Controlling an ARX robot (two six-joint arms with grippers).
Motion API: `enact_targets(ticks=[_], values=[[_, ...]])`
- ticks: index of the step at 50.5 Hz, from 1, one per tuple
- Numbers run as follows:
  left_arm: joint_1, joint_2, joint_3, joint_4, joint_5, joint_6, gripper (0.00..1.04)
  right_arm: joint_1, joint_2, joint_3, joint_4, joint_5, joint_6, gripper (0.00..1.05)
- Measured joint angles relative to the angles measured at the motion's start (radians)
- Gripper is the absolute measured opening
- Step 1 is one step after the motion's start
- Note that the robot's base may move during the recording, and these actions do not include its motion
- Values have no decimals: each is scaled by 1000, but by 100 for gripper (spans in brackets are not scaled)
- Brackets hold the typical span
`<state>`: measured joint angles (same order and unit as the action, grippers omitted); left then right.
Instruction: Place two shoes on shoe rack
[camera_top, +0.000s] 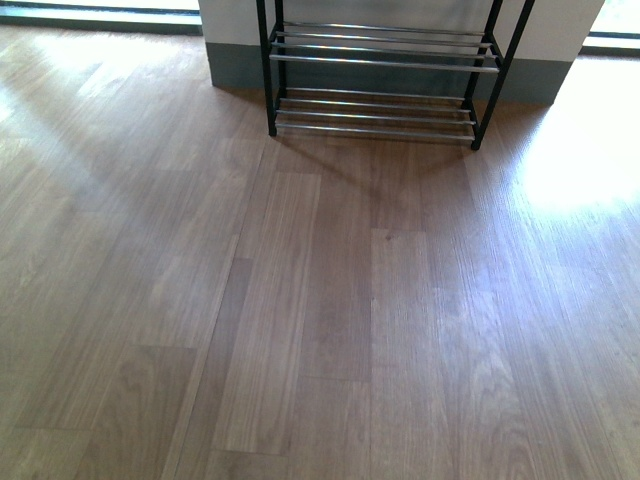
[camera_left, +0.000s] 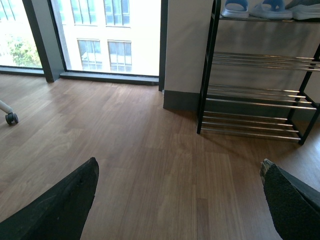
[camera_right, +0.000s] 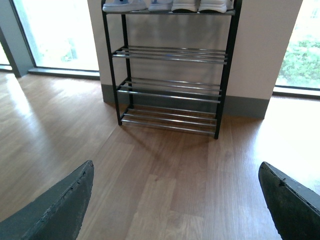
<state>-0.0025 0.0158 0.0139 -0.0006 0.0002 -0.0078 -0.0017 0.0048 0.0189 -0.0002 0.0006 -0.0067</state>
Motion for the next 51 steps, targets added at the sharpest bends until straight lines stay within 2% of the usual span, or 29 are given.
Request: enact_targets(ticks=[51], values=[[0,0,0,0,-1,0,95,0,-1,0,0,-1,0,95]])
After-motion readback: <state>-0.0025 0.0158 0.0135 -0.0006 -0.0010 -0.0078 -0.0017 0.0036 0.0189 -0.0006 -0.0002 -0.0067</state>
